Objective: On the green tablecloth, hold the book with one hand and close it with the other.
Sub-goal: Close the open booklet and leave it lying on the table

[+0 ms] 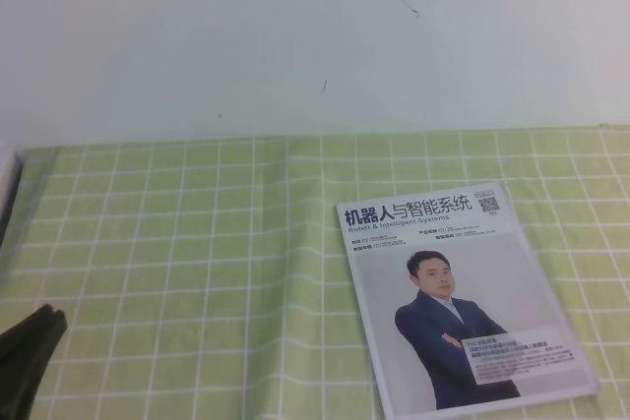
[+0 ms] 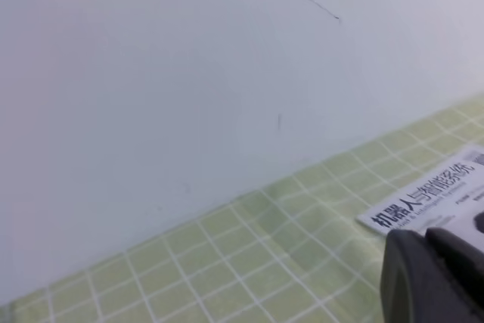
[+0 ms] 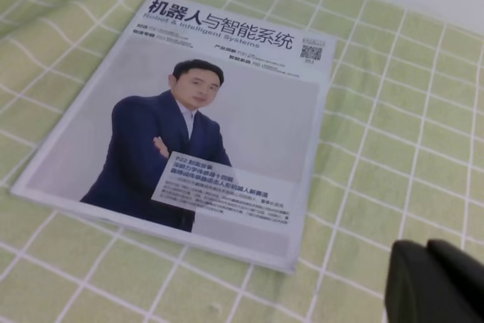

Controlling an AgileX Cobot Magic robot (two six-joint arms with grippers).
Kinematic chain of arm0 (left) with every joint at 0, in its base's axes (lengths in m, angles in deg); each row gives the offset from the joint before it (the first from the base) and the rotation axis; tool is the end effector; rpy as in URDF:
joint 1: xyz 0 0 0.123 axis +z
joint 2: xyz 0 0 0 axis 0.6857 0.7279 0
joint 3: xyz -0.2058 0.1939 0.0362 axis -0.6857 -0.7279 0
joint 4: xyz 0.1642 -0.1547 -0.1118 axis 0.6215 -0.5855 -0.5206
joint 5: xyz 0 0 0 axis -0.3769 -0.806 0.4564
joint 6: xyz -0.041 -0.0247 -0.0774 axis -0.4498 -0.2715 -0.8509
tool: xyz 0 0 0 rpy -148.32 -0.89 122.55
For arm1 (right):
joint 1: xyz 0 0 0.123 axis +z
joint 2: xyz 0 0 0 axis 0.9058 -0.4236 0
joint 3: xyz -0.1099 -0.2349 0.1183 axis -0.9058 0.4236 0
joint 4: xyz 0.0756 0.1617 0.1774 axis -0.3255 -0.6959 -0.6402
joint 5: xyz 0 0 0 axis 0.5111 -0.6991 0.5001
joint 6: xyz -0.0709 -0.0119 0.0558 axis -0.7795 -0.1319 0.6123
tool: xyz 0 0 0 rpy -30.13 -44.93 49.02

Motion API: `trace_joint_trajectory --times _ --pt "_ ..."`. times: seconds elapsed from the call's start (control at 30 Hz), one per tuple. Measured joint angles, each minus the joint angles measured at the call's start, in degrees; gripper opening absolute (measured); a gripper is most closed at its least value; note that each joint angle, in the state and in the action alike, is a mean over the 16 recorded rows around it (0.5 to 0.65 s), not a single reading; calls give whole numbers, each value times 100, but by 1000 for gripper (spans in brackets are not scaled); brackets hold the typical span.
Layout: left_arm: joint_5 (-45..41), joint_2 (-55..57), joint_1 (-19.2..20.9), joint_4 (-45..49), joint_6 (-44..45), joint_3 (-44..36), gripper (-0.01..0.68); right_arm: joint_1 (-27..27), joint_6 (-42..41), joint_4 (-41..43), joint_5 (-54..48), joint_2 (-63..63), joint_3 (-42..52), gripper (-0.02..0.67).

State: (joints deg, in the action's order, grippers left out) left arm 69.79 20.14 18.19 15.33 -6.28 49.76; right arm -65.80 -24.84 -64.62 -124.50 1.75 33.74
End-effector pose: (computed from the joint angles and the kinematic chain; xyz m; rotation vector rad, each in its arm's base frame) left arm 0.0805 -0.0385 0.2637 0.4255 1.5756 -0.2790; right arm 0.0615 0.0216 0.2492 -0.4507 1.9741 0.0472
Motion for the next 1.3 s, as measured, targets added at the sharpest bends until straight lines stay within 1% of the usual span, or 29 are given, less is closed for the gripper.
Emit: trace_joint_trajectory --times 0.13,0.23,0.47,0.63,0.77,0.93,1.3 --pt "433 -570 424 169 -195 -564 -3 0 0 0 0 0 0 -3" --pt "445 -983 807 354 -374 -895 -3 0 0 0 0 0 0 -3" --pt "-152 -1601 1685 846 -789 -1318 -3 0 0 0 0 0 0 -3" --pt "-758 -1755 2079 1105 -912 -1416 -3 0 0 0 0 0 0 -3" --pt "-1185 -1784 2220 1138 -930 -1418 -3 0 0 0 0 0 0 -3" --pt "-1527 -1789 2262 1097 -924 -1415 -3 0 0 0 0 0 0 -3" --pt "-1627 -1798 2263 996 -883 -1412 -3 0 0 -8 0 103 0 -3"
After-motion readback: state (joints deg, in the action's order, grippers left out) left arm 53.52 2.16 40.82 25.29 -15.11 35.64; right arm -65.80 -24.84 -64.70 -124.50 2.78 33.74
